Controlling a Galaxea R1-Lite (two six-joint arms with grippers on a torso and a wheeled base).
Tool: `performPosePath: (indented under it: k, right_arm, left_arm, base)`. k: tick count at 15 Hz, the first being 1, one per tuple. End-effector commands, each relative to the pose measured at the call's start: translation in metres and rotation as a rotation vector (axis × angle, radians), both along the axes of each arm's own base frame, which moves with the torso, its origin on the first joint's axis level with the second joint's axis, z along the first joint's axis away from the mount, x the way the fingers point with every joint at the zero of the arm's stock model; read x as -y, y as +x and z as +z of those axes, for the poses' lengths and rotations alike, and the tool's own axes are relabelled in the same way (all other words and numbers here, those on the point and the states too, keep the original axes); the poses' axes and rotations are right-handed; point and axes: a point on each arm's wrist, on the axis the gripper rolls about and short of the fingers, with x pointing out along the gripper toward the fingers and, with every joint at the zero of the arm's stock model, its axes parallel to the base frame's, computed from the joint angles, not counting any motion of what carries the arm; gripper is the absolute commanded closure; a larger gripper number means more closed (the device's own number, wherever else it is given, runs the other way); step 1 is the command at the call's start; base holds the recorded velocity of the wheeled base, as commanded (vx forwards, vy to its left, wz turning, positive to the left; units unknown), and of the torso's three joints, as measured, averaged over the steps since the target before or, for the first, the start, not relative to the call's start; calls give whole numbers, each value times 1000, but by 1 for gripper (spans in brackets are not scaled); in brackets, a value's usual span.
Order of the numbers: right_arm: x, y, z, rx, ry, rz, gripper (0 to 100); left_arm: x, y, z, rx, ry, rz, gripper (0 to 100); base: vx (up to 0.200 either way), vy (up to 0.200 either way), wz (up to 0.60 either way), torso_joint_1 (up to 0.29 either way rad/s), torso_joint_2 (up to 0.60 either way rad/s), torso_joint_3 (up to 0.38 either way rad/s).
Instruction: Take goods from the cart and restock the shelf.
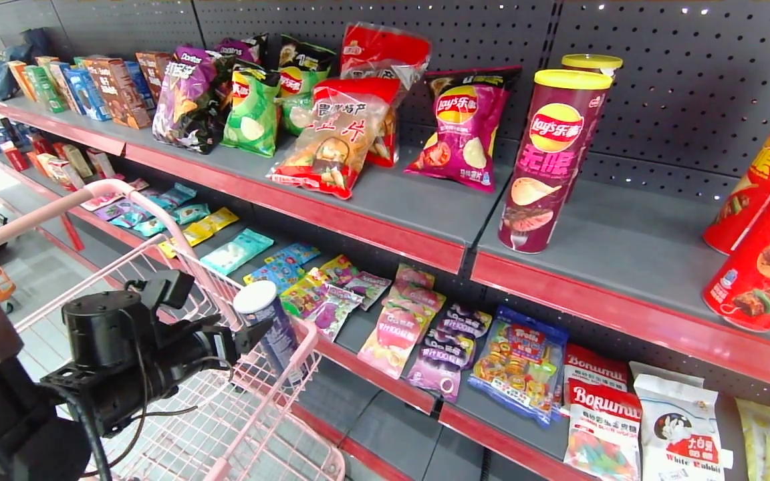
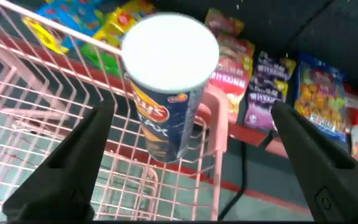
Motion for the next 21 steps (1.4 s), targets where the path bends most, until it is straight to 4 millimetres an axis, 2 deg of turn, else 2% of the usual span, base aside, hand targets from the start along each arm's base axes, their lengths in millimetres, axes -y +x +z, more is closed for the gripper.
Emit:
performPosePath:
  k: [1,5,14,15,19,21]
  right_arm:
    - [0,0,0,-1,0,1,0]
    - [0,0,0,-1,0,-2,0]
    - [0,0,0,-1,0,-1,0]
    - [0,0,0,-1,0,-2,0]
    - [0,0,0,-1,0,-1,0]
    - [0,0,0,-1,1,-1,0]
  left_arm:
    - [3,7,-20,-54,22,-16,0]
    - [4,32,-22,3,27,2,0]
    - [4,54,-37,6,42,43,0]
    - [4,55,-38,8,49,47,100]
    - [0,55,-37,19,60,56,100]
    - [-9,54,-22,60,60,80,100]
  base:
    - [0,0,0,0,0,0]
    - [0,0,0,0,0,0]
    - [0,0,0,0,0,0]
    - [0,0,0,0,0,0]
    - [0,0,0,0,0,0]
    - [0,0,0,0,0,0]
